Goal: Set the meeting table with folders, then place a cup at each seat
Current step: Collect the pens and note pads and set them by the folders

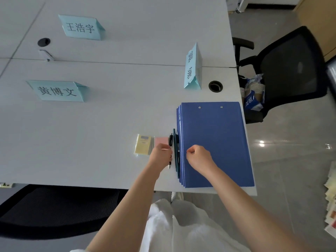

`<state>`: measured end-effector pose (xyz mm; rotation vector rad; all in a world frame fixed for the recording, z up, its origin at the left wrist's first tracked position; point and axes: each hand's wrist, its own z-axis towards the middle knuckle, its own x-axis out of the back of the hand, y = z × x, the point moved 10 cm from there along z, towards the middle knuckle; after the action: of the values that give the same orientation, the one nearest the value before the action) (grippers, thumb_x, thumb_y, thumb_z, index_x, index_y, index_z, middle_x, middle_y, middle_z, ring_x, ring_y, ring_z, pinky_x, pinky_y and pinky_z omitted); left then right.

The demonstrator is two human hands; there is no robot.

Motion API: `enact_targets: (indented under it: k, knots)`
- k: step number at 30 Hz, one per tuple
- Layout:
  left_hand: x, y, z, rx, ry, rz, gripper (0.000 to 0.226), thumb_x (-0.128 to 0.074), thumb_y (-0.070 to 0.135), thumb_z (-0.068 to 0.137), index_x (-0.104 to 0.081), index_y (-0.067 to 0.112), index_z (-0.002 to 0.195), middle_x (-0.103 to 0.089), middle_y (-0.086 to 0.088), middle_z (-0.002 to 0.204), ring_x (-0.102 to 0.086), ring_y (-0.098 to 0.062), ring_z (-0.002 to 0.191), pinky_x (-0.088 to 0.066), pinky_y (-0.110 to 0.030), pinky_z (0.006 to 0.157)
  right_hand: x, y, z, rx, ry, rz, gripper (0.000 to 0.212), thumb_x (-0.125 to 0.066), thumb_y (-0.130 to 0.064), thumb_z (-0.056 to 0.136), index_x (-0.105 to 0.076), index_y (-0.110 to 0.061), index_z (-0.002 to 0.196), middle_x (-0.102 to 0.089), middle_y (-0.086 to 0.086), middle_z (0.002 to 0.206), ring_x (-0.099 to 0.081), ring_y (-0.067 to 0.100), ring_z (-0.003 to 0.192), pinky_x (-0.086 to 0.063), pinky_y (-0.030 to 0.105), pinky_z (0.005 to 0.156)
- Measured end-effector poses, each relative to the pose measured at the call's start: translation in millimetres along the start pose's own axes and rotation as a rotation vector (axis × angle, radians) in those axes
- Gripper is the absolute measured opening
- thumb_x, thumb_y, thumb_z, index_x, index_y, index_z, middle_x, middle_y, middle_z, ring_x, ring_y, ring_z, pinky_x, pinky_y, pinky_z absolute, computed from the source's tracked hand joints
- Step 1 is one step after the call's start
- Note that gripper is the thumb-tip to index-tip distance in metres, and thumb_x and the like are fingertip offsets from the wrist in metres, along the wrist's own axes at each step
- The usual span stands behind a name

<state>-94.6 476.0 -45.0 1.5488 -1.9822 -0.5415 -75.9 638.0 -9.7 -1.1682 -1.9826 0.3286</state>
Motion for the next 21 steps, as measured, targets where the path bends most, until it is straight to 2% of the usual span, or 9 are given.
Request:
enact_targets:
  k: [3,7,10,13,18,21]
  knots:
    - [2,9,-15,-0.063,-0.018,0.005,0.021,-0.049,0.005,0.09,-0.059,0.014,0.107,-0.067,-0.006,0.093,-0.062,-0.018,0.069,-0.051,-0.029,0.069,8,17,-12,-0.015,0.034,0.076,0.022,-0.04,-0.019,0.092,-0.06,-0.013,0.101,-0.067,0.006,0.099,-0.063,0.023,0.092,-0.054,0.039,0.081]
    - [-4,23,-36,-0.179,-0.043,0.102,0.021,-0.048,0.001,0.089,-0.061,0.016,0.096,-0.068,-0.007,0.087,-0.061,-0.019,0.066,-0.049,-0.031,0.065,24,38,-34,-0.03,0.125,0.198,0.027,-0.046,-0.021,0.093,-0.057,-0.015,0.116,-0.065,0.001,0.109,-0.062,0.02,0.099,-0.053,0.04,0.09]
    - [-15,35,-54,-0.303,-0.042,0.255,0.022,-0.048,0.0,0.088,-0.063,0.012,0.099,-0.067,-0.006,0.081,-0.057,-0.016,0.064,-0.044,-0.023,0.058,38,55,-52,-0.054,0.192,0.274,0.029,-0.049,-0.019,0.093,-0.053,-0.015,0.122,-0.063,0.002,0.113,-0.062,0.02,0.101,-0.053,0.041,0.092]
    - [-36,36,-67,-0.349,-0.068,0.331,0.021,-0.049,0.003,0.091,-0.063,0.014,0.102,-0.066,-0.005,0.084,-0.058,-0.015,0.066,-0.043,-0.016,0.052,55,79,-65,-0.058,0.238,0.293,0.028,-0.05,-0.021,0.093,-0.054,-0.018,0.121,-0.064,0.002,0.112,-0.063,0.02,0.101,-0.053,0.042,0.092]
    - [-92,33,-78,-0.376,-0.139,0.415,0.022,-0.051,0.008,0.09,-0.058,0.029,0.09,-0.066,-0.005,0.092,-0.063,-0.024,0.077,-0.046,-0.026,0.057,97,132,-74,-0.101,0.31,0.426,0.027,-0.054,-0.018,0.091,-0.056,-0.016,0.117,-0.065,0.001,0.098,-0.067,0.02,0.089,-0.055,0.046,0.087]
    - [-142,39,-84,-0.395,-0.169,0.467,0.02,-0.051,0.011,0.092,-0.058,0.028,0.097,-0.066,-0.004,0.096,-0.064,-0.023,0.079,-0.048,-0.023,0.062,130,164,-73,-0.107,0.321,0.471,0.024,-0.053,-0.017,0.091,-0.055,-0.017,0.115,-0.066,0.004,0.095,-0.067,0.024,0.091,-0.055,0.046,0.085]
